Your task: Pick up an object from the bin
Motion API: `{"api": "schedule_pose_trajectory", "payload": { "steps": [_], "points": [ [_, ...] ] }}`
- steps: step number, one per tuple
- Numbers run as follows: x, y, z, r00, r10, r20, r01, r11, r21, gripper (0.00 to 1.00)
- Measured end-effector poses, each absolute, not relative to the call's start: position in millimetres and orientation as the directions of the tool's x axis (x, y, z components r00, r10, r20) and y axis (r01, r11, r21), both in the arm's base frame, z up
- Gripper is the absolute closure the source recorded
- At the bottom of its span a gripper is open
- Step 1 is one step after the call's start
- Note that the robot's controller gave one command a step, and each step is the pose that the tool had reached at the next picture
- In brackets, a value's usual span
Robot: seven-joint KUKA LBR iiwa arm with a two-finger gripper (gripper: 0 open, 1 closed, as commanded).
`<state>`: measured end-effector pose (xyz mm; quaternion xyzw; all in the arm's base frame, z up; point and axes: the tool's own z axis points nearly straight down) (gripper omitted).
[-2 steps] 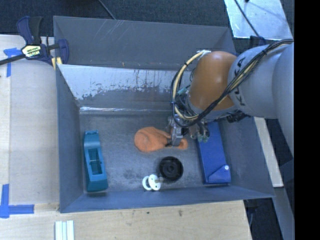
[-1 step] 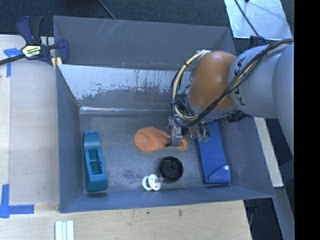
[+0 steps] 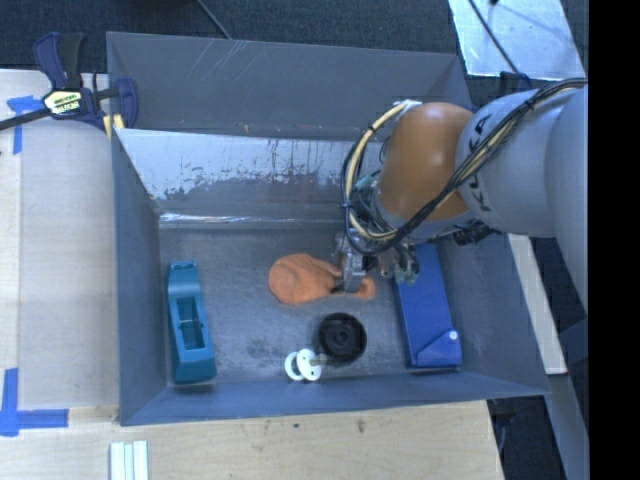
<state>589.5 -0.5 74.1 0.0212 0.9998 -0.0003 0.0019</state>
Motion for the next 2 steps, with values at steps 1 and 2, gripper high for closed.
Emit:
{"api": "schedule_pose_trajectory", "payload": {
  "steps": [1,2],
  "points": [
    [580.5,51,73,-1.000,0.031,-0.004,0.031,1.000,-0.002,1.00],
    [563.2,70,73,-1.000,0.020,-0.005,0.020,1.000,0.006,1.00]
  ]
}}
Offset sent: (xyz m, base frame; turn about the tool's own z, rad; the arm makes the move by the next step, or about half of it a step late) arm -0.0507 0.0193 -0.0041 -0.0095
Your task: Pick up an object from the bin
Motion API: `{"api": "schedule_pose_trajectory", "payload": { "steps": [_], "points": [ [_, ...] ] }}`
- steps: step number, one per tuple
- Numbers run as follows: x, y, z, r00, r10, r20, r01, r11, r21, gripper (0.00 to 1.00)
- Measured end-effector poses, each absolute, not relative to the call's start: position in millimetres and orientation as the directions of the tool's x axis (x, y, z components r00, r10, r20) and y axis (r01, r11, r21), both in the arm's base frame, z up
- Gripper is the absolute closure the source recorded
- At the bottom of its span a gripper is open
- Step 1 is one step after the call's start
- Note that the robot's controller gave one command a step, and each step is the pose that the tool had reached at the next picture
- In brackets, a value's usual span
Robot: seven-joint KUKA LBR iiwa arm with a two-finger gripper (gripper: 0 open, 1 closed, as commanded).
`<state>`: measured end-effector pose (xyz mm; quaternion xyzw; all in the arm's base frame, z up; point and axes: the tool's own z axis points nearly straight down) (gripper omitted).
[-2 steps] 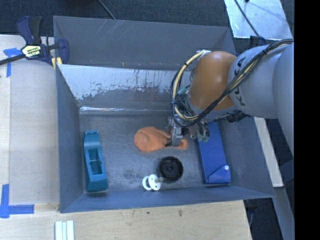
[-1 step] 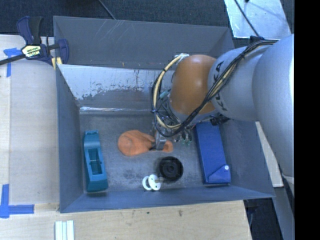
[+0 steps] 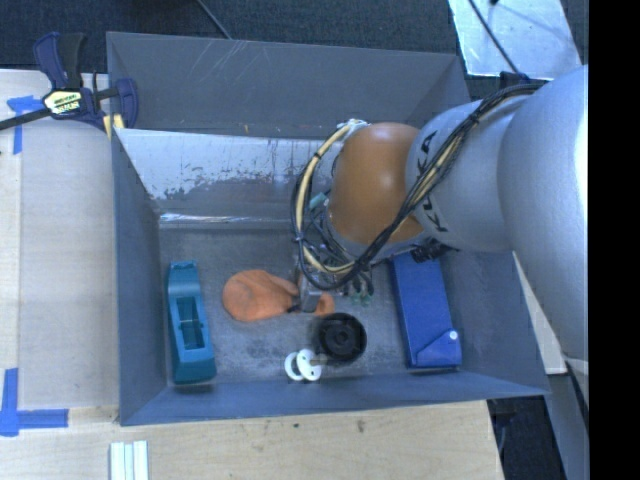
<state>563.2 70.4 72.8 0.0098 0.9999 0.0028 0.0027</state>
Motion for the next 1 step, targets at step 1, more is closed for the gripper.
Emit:
{"api": "schedule_pose_trajectory", "payload": {
  "steps": [1],
  "points": [
    [600.8,21.8,247.0,-1.000,0.024,-0.009,0.024,1.000,0.000,1.00]
  ]
}}
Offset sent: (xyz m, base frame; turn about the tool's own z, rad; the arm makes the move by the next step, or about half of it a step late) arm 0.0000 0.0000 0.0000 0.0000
